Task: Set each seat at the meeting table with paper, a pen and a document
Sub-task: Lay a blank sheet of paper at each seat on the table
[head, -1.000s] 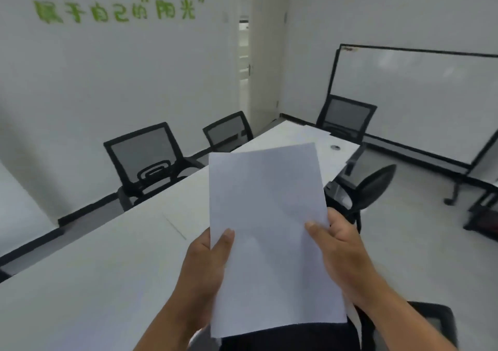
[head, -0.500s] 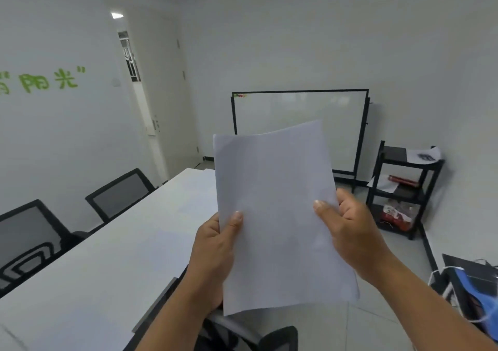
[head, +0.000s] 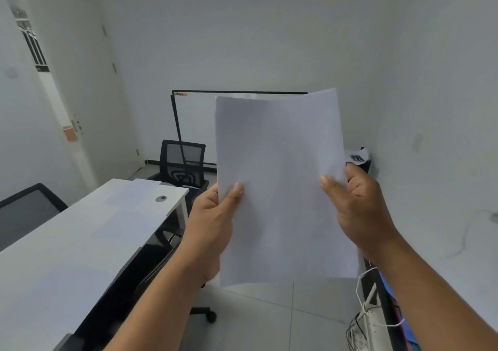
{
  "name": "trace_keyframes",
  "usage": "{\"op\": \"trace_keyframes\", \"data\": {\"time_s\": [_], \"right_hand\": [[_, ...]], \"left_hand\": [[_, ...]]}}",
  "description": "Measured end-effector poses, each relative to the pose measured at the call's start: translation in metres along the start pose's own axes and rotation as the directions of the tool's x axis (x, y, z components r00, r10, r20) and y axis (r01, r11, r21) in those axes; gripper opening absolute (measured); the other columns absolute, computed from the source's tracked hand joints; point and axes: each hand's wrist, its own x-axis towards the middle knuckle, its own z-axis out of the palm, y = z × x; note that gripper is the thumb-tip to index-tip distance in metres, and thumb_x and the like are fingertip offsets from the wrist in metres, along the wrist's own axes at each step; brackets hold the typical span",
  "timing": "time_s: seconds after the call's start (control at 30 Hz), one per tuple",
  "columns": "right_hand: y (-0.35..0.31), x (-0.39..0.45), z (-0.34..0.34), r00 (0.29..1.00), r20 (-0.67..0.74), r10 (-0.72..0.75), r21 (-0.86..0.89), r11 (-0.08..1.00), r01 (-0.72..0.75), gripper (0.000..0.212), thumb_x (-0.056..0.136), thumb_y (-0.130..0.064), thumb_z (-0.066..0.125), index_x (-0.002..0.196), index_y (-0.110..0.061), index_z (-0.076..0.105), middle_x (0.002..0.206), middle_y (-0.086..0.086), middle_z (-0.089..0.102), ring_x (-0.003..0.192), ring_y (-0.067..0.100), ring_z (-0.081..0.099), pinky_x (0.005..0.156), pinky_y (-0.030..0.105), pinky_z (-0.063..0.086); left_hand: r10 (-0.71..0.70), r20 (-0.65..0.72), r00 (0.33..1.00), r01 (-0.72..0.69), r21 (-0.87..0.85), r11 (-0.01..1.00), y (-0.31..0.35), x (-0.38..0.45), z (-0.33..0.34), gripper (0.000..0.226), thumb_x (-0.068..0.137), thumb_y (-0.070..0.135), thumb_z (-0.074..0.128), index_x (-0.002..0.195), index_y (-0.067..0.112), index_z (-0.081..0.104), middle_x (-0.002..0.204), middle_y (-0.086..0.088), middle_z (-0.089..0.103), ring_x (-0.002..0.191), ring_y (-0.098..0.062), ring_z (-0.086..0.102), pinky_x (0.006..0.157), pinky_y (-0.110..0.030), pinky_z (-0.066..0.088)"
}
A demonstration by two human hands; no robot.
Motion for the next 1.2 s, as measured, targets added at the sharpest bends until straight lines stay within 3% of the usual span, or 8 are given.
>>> {"op": "trace_keyframes", "data": {"time_s": [0.07, 0.17, 0.4, 0.63, 0.8, 0.9, 1.03, 1.2], "right_hand": [[0.017, 0.025, 0.001, 1.0, -0.022, 0.018, 0.004, 1.0, -0.018, 0.008, 0.109, -0.016, 0.064, 0.109, -0.012, 0.07, 0.106, 0.008, 0.08, 0.099, 0.038, 0.073, 0.092, 0.049, 0.061], [0.034, 0.061, 0.011, 0.998, -0.046, 0.032, 0.019, 0.999, -0.031, 0.011, 0.108, -0.014, 0.063, 0.112, -0.017, 0.073, 0.108, -0.003, 0.082, 0.104, 0.028, 0.077, 0.099, 0.053, 0.061], [0.065, 0.155, 0.028, 0.997, -0.053, 0.059, 0.032, 0.998, -0.057, 0.012, 0.109, -0.015, 0.063, 0.114, -0.018, 0.073, 0.11, -0.002, 0.082, 0.107, 0.027, 0.078, 0.1, 0.06, 0.061], [0.089, 0.246, 0.018, 0.999, -0.038, 0.024, 0.072, 0.997, -0.021, 0.014, 0.109, -0.014, 0.061, 0.114, -0.019, 0.074, 0.11, 0.004, 0.082, 0.109, 0.036, 0.075, 0.1, 0.06, 0.06], [0.128, 0.319, 0.008, 1.0, -0.03, -0.003, 0.119, 0.993, 0.007, 0.018, 0.109, -0.014, 0.06, 0.114, -0.024, 0.075, 0.112, -0.001, 0.082, 0.11, 0.032, 0.077, 0.102, 0.063, 0.058], [0.157, 0.378, -0.006, 0.999, -0.028, -0.037, 0.14, 0.989, 0.04, 0.014, 0.109, -0.015, 0.062, 0.111, -0.021, 0.074, 0.106, 0.004, 0.082, 0.106, 0.041, 0.074, 0.095, 0.062, 0.059], [0.182, 0.458, -0.024, 0.997, -0.011, -0.073, 0.155, 0.985, 0.074, 0.018, 0.108, -0.014, 0.06, 0.114, -0.023, 0.075, 0.11, -0.006, 0.082, 0.106, 0.024, 0.076, 0.098, 0.049, 0.06], [0.212, 0.544, -0.03, 0.996, 0.033, -0.082, 0.15, 0.986, 0.077, 0.009, 0.107, -0.029, 0.065, 0.11, -0.026, 0.073, 0.103, 0.014, 0.078, 0.104, 0.056, 0.063, 0.087, 0.064, 0.059]], "left_hand": [[-0.009, -0.004, 1.0, 0.009, -0.004, 1.0, -0.009, 0.028, 0.007, 0.02, 0.109, 0.029, 0.061, 0.112, 0.017, 0.078, 0.098, -0.004, 0.084, 0.079, -0.019, 0.079, 0.065, -0.036, 0.065], [-0.007, 0.0, 1.0, 0.007, -0.015, 1.0, -0.016, 0.074, 0.014, 0.02, 0.11, 0.027, 0.06, 0.109, 0.018, 0.079, 0.093, -0.001, 0.084, 0.075, -0.015, 0.078, 0.062, -0.032, 0.064], [-0.024, 0.018, 1.0, 0.024, 0.0, 1.0, -0.007, 0.176, 0.026, 0.021, 0.111, 0.027, 0.06, 0.109, 0.019, 0.079, 0.088, 0.002, 0.083, 0.071, -0.013, 0.076, 0.058, -0.028, 0.061], [-0.008, 0.046, 0.999, 0.008, 0.01, 1.0, 0.006, 0.261, 0.063, 0.022, 0.11, 0.029, 0.061, 0.108, 0.018, 0.08, 0.089, -0.001, 0.084, 0.069, -0.014, 0.077, 0.057, -0.03, 0.062], [0.001, 0.039, 0.999, -0.002, 0.043, 0.999, 0.002, 0.333, 0.099, 0.028, 0.109, 0.031, 0.062, 0.095, 0.018, 0.082, 0.088, -0.006, 0.083, 0.069, -0.019, 0.076, 0.06, -0.035, 0.063], [0.027, 0.039, 0.999, -0.029, 0.066, 0.997, -0.004, 0.39, 0.132, 0.03, 0.108, 0.034, 0.063, 0.093, 0.017, 0.083, 0.092, -0.012, 0.081, 0.074, -0.025, 0.075, 0.071, -0.042, 0.061], [0.049, 0.016, 0.999, -0.05, 0.084, 0.995, -0.005, 0.462, 0.178, 0.035, 0.109, 0.033, 0.062, 0.084, 0.018, 0.083, 0.087, -0.011, 0.08, 0.071, -0.024, 0.074, 0.063, -0.035, 0.059], [0.053, -0.006, 0.999, -0.052, 0.087, 0.995, 0.002, 0.536, 0.211, 0.037, 0.108, 0.033, 0.062, 0.081, 0.019, 0.082, 0.083, -0.011, 0.079, 0.066, -0.023, 0.072, 0.057, -0.033, 0.058]]}}
